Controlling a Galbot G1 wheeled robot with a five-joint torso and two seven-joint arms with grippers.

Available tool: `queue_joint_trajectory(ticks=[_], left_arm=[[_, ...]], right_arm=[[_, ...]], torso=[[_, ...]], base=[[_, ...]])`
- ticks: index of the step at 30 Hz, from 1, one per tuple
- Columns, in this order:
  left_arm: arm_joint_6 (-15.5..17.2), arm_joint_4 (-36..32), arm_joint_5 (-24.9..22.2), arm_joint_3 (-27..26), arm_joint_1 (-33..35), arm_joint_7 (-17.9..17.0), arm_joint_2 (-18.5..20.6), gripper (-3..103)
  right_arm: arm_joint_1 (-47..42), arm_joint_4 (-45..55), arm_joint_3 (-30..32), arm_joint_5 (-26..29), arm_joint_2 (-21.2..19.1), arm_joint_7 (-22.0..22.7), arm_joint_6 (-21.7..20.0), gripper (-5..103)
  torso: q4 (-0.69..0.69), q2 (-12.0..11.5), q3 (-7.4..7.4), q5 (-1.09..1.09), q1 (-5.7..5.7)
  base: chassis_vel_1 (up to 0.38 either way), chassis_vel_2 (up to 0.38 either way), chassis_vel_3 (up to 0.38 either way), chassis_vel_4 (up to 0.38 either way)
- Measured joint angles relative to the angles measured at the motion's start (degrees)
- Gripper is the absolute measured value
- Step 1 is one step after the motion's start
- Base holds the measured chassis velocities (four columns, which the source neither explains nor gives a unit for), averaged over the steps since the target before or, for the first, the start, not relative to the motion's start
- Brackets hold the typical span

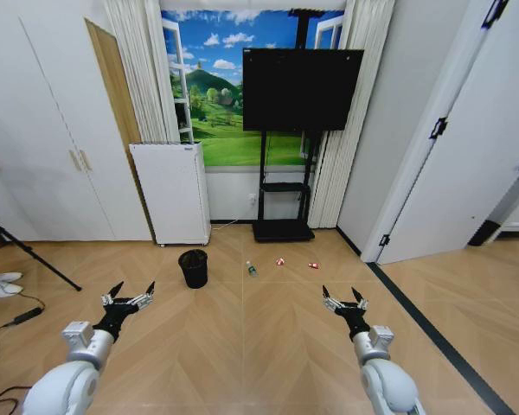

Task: Pick up the trash bin and place the garbage on the floor into it.

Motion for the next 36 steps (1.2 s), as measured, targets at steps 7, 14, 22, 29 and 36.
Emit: queue_joint_trajectory(ticks=[7,14,22,29,36], left_arm=[[-0.3,0.1,0.0,-0.3,0.1,0.1,-0.1,100],[-0.5,0.1,0.3,-0.3,0.5,0.3,-0.5,100],[-0.6,-0.1,0.2,-0.7,0.5,0.3,-0.5,100],[-0.6,-0.1,0.2,-0.7,0.6,0.3,-0.7,100],[-0.7,-0.2,0.3,-0.8,0.7,0.3,-0.7,100]], right_arm=[[0.4,-0.2,-0.2,0.8,0.1,-0.9,0.4,100],[0.0,-0.6,0.2,1.0,0.2,-1.5,1.6,100],[-0.2,-1.3,0.1,0.7,0.4,-1.7,2.2,100],[-0.4,-1.3,-0.3,0.3,0.6,-1.9,2.3,100],[-1.0,-1.5,-0.3,0.0,1.0,-2.2,3.1,100]], torso=[[0.00,0.0,0.00,0.00,0.00],[0.00,0.0,-0.01,0.00,-0.01],[-0.01,0.0,0.00,-0.02,0.00],[0.02,0.0,0.00,0.02,0.01],[0.01,0.0,0.02,0.05,0.03]], base=[[0.000,0.000,0.000,0.000],[-0.037,0.031,0.027,-0.041],[-0.131,0.178,0.135,-0.195],[-0.210,0.263,0.236,-0.259],[-0.311,0.344,0.327,-0.343]])
